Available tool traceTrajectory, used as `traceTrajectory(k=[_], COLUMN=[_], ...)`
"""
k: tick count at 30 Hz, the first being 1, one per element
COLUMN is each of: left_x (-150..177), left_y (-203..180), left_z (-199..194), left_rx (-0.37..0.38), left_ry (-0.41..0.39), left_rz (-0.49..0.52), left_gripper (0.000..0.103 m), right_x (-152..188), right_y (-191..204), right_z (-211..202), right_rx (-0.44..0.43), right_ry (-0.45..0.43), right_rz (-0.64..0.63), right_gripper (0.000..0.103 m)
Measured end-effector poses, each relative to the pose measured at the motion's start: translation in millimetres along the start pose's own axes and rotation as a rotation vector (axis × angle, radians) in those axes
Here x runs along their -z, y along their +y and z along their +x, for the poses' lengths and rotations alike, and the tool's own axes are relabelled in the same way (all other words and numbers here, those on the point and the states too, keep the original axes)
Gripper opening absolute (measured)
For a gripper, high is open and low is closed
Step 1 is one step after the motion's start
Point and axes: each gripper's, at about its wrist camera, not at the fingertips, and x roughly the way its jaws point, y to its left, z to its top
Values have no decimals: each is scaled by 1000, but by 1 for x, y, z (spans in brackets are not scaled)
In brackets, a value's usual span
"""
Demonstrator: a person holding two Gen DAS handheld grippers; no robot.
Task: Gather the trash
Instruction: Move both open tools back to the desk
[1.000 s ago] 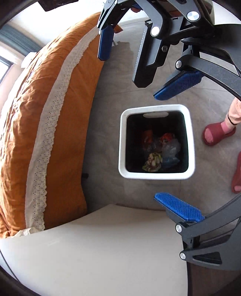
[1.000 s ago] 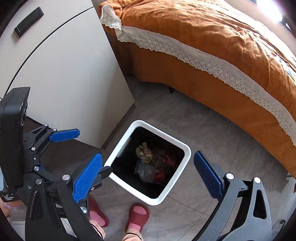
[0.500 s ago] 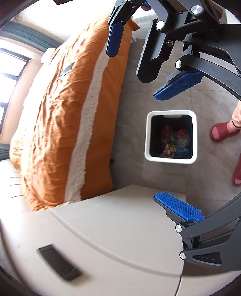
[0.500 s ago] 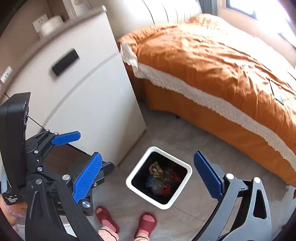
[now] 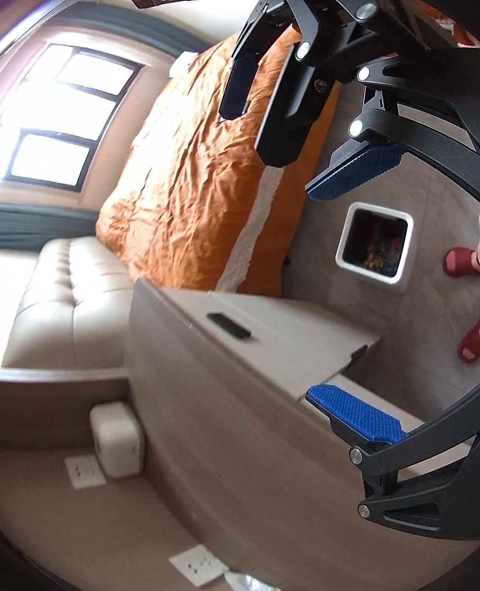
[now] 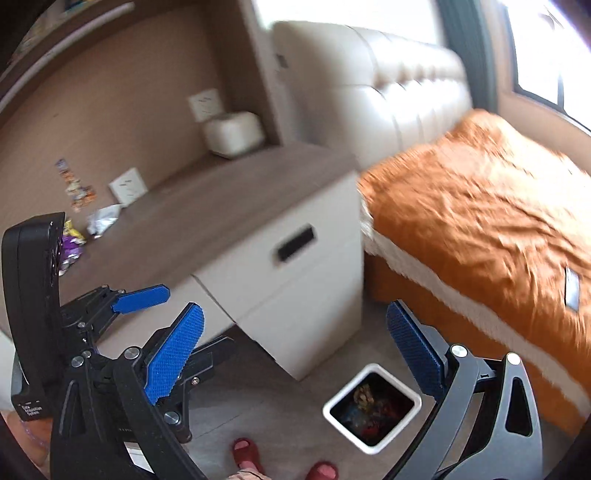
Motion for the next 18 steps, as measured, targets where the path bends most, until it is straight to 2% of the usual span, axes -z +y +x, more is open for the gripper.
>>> traceTrajectory(k=[5, 9, 18], left_x=[-1, 0, 11], left_y=[52, 98, 195], left_z=[-52, -90, -137], left_rx=[-150, -257, -374], left_ry=[-69, -134, -194], left_rz=[-97, -169, -258], left_gripper=[98, 98, 98], right_x=[-39, -57, -85], right_y=[59, 109, 213], right_z=[2, 12, 42], right_rx=[-135, -228, -322], right_ry=[-49, -59, -70], right_rz=[-111, -205, -328], right_gripper=[99, 99, 99])
